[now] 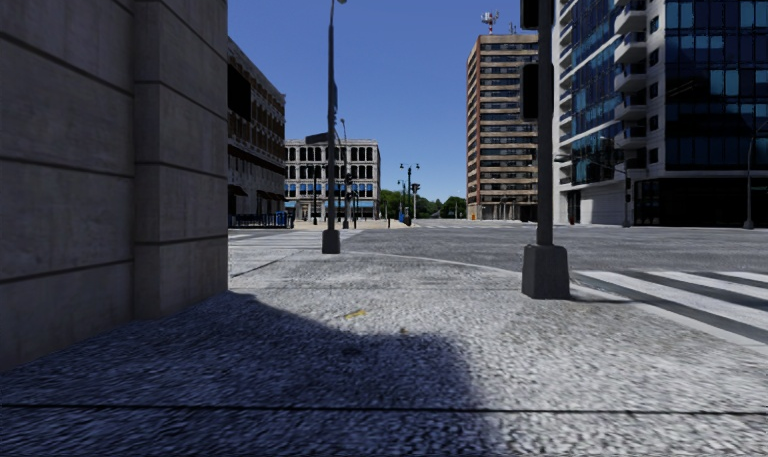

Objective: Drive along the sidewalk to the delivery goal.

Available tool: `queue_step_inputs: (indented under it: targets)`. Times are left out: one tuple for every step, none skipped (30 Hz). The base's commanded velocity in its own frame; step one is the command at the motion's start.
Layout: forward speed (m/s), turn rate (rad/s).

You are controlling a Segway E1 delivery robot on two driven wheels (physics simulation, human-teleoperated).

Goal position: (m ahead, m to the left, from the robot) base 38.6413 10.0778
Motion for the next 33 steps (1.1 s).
queue_step_inputs:
  targets:
    - [2.00,0.00]
    - [2.00,0.00]
    - [2.00,0.00]
    - [2.00,0.00]
    - [2.00,0.00]
    - [2.00,0.00]
    - [2.00,0.00]
    - [2.00,0.00]
    - [2.00,0.00]
    - [2.00,0.00]
    - [2.00,0.00]
    - [2.00,0.00]
    - [2.00,0.00]
    - [2.00,0.00]
    - [2.00,0.00]
    - [2.00,0.00]
    - [2.00,0.00]
    - [2.00,0.00]
    - [2.00,0.00]
    - [2.00,0.00]
    - [2.00,0.00]
    - [2.00,0.00]
    - [2.00,0.06]
    - [2.00,0.14]
    - [2.00,0.17]
    - [2.00,0.17]
    - [2.00,0.18]
    - [2.00,0.22]
    - [2.00,0.26]
    - [2.00,0.26]
    - [2.00,0.29]
    - [2.00,0.31]
    - [2.00,0.32]
